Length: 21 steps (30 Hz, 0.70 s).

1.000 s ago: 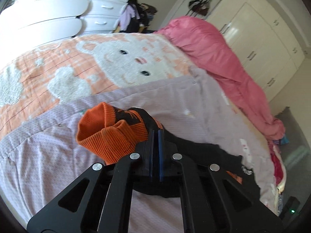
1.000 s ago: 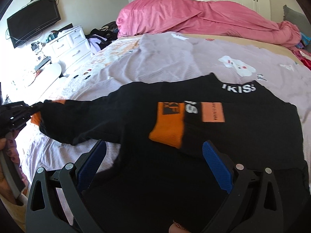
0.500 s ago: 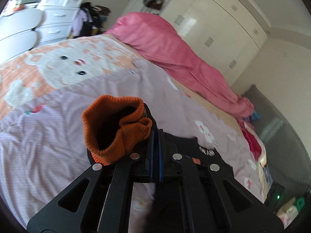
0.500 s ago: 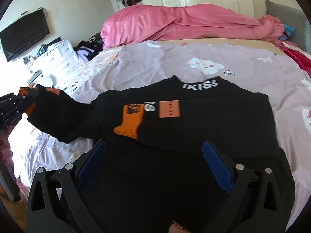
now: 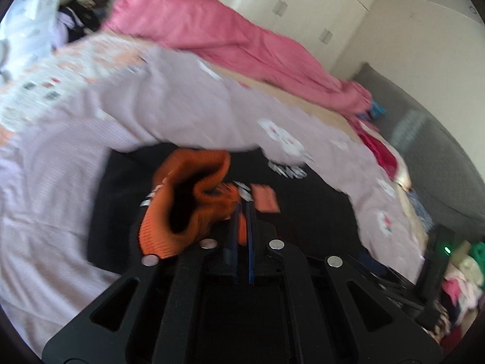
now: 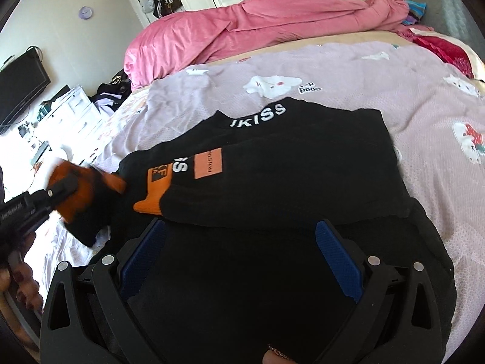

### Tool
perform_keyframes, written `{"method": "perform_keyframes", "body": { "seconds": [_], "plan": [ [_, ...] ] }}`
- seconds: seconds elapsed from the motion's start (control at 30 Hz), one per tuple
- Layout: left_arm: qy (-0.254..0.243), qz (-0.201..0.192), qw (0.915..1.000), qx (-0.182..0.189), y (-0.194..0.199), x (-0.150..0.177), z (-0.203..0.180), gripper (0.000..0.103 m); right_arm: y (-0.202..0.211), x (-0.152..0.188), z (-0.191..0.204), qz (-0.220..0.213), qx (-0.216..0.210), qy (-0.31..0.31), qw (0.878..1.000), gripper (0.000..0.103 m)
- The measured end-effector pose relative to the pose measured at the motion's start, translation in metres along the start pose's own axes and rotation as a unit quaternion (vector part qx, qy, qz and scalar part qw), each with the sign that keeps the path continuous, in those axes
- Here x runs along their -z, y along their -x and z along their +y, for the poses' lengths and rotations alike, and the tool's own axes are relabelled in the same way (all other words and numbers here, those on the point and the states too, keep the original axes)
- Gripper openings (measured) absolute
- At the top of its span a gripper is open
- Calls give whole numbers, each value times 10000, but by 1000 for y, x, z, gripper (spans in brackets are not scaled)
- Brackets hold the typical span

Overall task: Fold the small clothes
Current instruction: 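Carry the sleeve across the shirt body, lay it down, open left gripper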

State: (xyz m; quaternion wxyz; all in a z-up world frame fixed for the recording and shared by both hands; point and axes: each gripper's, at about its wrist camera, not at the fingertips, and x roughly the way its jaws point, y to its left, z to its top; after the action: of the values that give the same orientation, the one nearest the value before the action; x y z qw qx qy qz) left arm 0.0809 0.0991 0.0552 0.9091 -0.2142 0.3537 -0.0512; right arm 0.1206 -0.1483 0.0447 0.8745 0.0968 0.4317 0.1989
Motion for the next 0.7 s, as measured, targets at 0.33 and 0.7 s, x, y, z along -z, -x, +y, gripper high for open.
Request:
{"method": "perform_keyframes", "body": {
  "seconds": [0.33, 0.7],
  "plan": [
    [-366, -168, 9992, 28, 11, 2, -18, 29, -17, 11, 11, 341, -178, 126, 9992, 99],
    [320, -222, 9951, -907, 14, -10, 39, 74, -47, 20, 82, 865, -1098, 402, 9894, 99]
  ]
}}
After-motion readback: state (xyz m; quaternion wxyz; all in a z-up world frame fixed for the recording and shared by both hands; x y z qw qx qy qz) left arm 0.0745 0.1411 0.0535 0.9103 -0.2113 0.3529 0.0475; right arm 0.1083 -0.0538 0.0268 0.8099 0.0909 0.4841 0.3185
